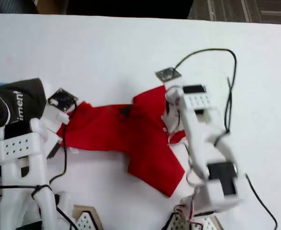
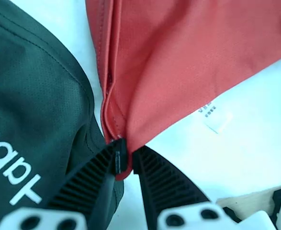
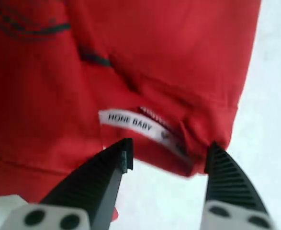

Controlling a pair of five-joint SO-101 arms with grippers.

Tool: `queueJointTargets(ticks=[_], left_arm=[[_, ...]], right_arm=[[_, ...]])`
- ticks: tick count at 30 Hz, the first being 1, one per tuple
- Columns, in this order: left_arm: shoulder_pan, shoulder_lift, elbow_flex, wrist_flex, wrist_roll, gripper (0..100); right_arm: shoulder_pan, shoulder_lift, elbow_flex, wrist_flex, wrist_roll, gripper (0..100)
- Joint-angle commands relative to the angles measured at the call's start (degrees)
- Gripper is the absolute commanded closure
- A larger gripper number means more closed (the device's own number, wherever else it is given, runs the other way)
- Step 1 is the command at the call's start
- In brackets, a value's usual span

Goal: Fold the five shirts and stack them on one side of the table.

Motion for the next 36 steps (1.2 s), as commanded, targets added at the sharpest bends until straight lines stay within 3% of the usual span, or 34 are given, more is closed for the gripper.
queueJointTargets(ticks=[1, 8, 10, 12, 13, 19, 23, 28, 36], left_arm=[[-0.44, -1.05, -0.22, -0.26, -0.44, 98], [-0.44, -1.05, -0.22, -0.26, -0.44, 98], [-0.44, -1.05, -0.22, -0.26, -0.44, 98], [-0.44, -1.05, -0.22, -0.26, -0.44, 98], [-0.44, -1.05, -0.22, -0.26, -0.44, 98], [-0.44, -1.14, -0.22, -0.26, -0.35, 98], [-0.44, -1.14, -0.22, -0.44, -0.26, 98], [-0.44, -1.14, -0.22, -0.62, -0.18, 98], [-0.44, -1.14, -0.22, -0.62, -0.09, 97]], right_arm=[[1.01, 10.86, -13.80, 4.18, -2.02, 74.8], [1.01, 26.51, -30.68, 11.56, -1.85, 75.8], [1.54, 29.14, -34.11, 12.88, -1.76, 82.8], [2.42, 30.46, -37.63, 13.23, -1.76, 97.8], [3.12, 30.81, -39.12, 13.32, -1.93, 98.5], [8.04, 31.43, -52.40, 15.34, -1.05, 97.9], [9.63, 31.08, -63.21, 17.89, 6.15, 97.8], [10.33, 31.60, -78.07, 19.21, 7.82, 97.8], [10.24, 31.60, -79.65, 17.45, 7.91, 96.6]])
